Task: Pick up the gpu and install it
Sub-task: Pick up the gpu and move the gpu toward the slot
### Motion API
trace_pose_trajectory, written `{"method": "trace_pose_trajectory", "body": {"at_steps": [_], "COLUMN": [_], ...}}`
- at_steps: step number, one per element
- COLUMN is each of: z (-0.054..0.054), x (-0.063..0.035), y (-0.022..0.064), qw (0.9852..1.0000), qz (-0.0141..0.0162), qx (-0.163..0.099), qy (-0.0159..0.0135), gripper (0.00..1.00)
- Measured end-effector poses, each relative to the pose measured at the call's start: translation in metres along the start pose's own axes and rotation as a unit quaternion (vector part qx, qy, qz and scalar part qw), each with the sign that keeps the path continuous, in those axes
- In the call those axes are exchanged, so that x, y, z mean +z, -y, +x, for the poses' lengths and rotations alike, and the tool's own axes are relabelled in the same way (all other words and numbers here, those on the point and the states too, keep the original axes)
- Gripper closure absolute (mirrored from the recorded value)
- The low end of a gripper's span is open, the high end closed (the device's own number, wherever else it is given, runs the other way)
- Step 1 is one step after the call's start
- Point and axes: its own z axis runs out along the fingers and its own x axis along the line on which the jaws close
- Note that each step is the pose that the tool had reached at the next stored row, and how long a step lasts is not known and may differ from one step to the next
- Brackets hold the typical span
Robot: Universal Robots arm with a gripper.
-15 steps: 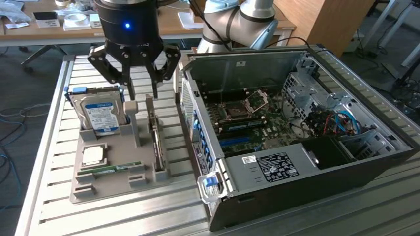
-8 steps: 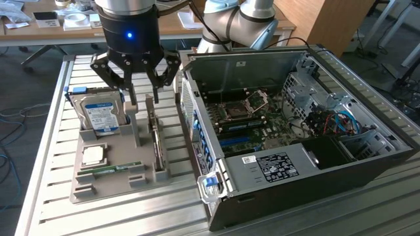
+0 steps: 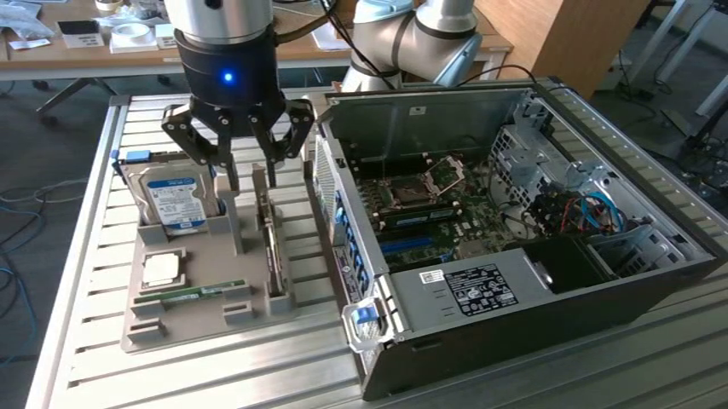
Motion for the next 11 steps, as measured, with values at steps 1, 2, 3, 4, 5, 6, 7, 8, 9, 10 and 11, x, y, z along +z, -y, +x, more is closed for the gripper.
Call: {"method": "trace_pose_trajectory", "body": {"at_steps": [1,2,3,4,5,6,7,8,9,10,11], "z": [0.0,0.0,0.0,0.0,0.0,0.0,0.0,0.0,0.0,0.0,0.0], "x": [0.0,0.0,0.0,0.0001,0.0011,0.0025,0.0042,0.0059,0.0096,0.0114,0.0132], "y": [0.0,0.0,0.0,0.0,0.0,0.0001,0.0002,0.0003,0.0004,0.0005,0.0006], "qw": [1.0,1.0,1.0,1.0,1.0,1.0,1.0,1.0,1.0,1.0,1.0], "qz": [0.0,0.0,0.0,0.0,-0.0002,-0.0003,-0.0004,-0.0005,-0.0007,-0.0007,-0.0007], "qx": [0.0,0.0,0.0,0.0,0.0,0.0,0.0,0.0,0.0,0.0,0.0], "qy": [0.0,0.0,0.0,0.0,0.0002,0.0002,0.0001,0.0,0.0,0.0,0.0], "gripper": [0.53,0.53,0.53,0.53,0.53,0.53,0.53,0.53,0.53,0.53,0.53]}}
